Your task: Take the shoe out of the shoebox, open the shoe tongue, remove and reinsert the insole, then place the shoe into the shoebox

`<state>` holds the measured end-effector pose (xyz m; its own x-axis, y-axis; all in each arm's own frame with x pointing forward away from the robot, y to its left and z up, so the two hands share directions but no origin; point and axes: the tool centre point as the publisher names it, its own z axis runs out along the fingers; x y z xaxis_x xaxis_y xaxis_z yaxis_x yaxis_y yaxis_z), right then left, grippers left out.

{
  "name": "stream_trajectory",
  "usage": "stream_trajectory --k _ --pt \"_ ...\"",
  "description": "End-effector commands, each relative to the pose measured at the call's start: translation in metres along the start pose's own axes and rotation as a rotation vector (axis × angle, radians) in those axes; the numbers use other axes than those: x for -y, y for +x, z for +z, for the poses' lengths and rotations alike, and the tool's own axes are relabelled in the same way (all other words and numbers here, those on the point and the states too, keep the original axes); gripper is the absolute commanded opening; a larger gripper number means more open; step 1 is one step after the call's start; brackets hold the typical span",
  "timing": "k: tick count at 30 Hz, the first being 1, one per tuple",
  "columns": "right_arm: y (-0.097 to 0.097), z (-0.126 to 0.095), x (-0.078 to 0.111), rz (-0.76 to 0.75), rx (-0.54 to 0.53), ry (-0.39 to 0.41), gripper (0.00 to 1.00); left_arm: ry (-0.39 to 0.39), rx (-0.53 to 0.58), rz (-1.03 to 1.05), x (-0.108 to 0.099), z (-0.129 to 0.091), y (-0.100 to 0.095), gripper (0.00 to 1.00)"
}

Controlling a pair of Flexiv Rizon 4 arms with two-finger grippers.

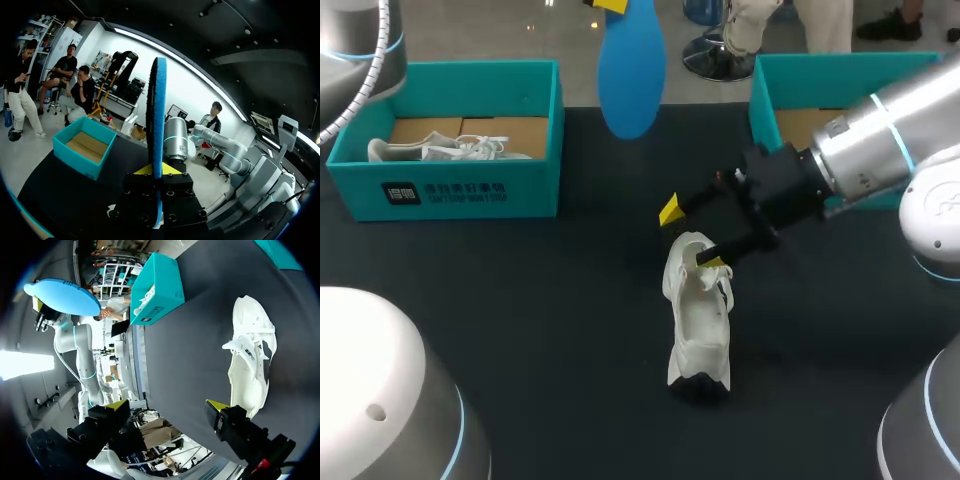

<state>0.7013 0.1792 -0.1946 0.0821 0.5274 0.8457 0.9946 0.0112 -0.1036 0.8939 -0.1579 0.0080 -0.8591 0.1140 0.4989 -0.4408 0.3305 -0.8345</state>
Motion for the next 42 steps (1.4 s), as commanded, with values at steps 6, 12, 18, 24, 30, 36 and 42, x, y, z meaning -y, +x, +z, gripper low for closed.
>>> stream_trajectory --k 6,12,18,24,30,36,42 --pt "0.005 0.007 0.015 0.119 -0.135 -0.028 1.0 -0.001 -0.002 0.0 0.0 -0.001 -0.001 0.0" --pt "0.005 0.007 0.012 0.216 -0.225 0.024 1.0 -0.001 -0.002 0.0 0.0 -0.001 -0.001 0.0" --pt "0.01 -0.001 0.007 0.263 -0.23 -0.012 1.0 -0.001 -0.002 0.0 0.0 -0.001 -0.001 0.0" --pt "0.02 -0.012 -0.001 0.204 -0.2 -0.13 1.0 -0.001 -0.002 0.0 0.0 -0.001 -0.001 0.0" --pt "0.02 -0.016 -0.01 0.157 -0.256 -0.141 1.0 -0.001 -0.002 0.0 0.0 -0.001 -0.001 0.0" --pt "0.02 -0.021 -0.017 0.14 -0.279 -0.169 1.0 -0.001 -0.002 0.0 0.0 -0.001 -0.001 0.0" --pt "0.02 -0.024 -0.019 0.123 -0.271 -0.167 1.0 -0.001 -0.002 0.0 0.0 -0.001 -0.001 0.0"
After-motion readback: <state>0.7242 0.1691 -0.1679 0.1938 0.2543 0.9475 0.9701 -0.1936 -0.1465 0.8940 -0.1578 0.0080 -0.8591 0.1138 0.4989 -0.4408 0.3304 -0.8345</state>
